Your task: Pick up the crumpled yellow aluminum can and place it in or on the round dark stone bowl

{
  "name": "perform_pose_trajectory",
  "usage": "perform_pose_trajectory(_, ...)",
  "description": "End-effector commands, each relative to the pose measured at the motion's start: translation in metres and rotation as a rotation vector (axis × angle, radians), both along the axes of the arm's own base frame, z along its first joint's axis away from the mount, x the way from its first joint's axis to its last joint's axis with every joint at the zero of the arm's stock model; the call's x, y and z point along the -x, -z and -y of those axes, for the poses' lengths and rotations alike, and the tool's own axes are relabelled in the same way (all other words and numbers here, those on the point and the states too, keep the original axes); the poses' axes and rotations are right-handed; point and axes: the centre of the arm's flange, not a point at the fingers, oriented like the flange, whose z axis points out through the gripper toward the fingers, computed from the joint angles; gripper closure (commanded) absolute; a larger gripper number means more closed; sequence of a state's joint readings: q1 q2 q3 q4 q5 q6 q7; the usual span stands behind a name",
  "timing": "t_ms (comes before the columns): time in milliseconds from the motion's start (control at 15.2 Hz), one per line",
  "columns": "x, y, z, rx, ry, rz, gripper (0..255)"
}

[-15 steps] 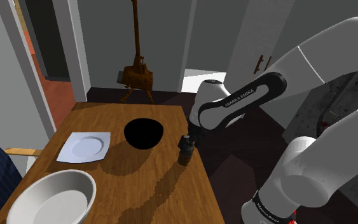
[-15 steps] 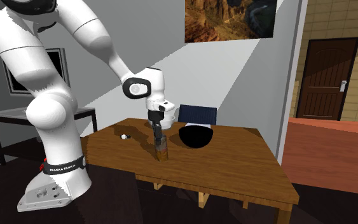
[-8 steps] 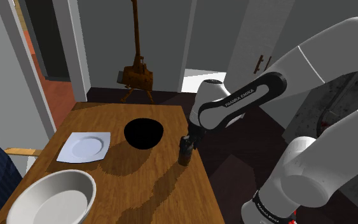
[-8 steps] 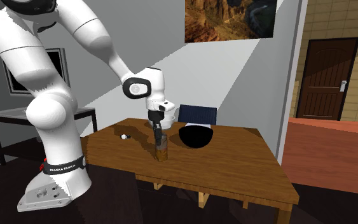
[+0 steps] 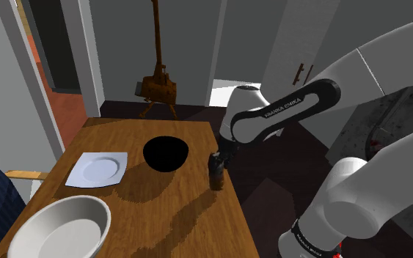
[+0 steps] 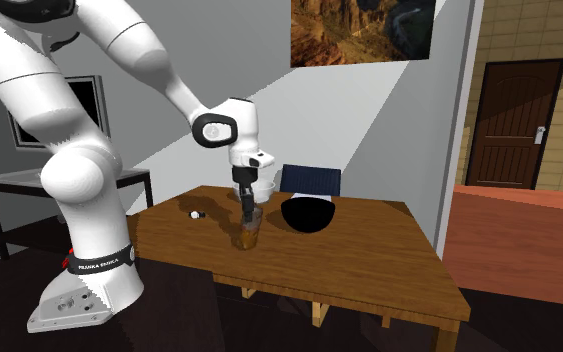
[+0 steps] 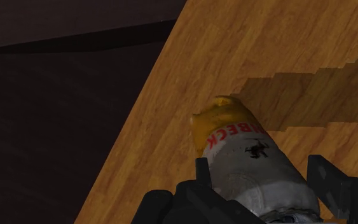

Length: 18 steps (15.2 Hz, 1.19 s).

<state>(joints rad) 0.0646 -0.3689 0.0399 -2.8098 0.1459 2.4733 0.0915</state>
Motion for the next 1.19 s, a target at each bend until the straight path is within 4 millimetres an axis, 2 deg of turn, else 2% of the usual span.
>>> perform_pose_trajectory(0, -0.001, -0.011, 0.0, 0.0, 0.0, -0.001, 255)
perform_pose_trajectory(1122, -0.001, -0.101, 0.0, 0.0, 0.0, -0.001, 255)
